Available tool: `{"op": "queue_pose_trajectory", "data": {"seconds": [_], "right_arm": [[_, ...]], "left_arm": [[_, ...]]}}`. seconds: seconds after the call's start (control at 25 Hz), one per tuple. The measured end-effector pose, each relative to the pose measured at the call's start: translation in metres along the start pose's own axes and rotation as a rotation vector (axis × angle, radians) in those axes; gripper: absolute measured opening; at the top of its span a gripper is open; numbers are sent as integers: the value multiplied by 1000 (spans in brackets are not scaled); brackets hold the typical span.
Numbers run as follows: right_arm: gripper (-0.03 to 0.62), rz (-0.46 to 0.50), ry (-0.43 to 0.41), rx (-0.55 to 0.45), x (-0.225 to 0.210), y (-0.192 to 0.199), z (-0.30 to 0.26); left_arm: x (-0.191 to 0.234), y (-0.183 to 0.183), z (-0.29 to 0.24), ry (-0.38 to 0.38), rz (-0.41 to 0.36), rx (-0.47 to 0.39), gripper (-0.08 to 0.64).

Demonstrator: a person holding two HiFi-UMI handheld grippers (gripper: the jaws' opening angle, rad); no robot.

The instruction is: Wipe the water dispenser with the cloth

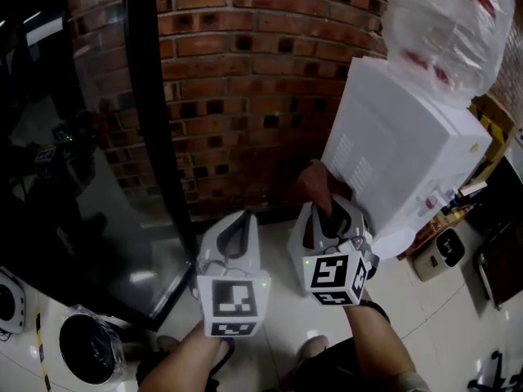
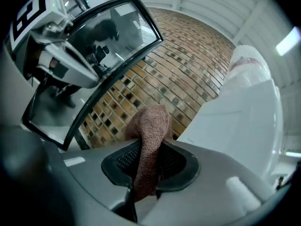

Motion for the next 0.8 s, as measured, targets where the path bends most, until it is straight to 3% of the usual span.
{"op": "queue_pose_trajectory", "data": {"seconds": [0.08,0.24,0.52,0.8], "right_arm": [[104,59,29,-6,-6,-17,-7],[103,153,109,-38,-44,-65,-27],[103,116,255,36,-116,-127,-68],[104,136,368,167,-154,-139,-89]], "left_arm": [[3,-9,-9,-12,-26,-32,0],[10,-12,-27,-7,7,-32,0],[46,-6,-38,-71,37,-31,0],[64,-4,-43,-89,62,-32,0]]}}
Point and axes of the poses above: the fingertips, and each gripper's own axes: z backward along the fingers, x to its left, y out of its underside, the point moved 8 cm from there along z, backward along the fingers
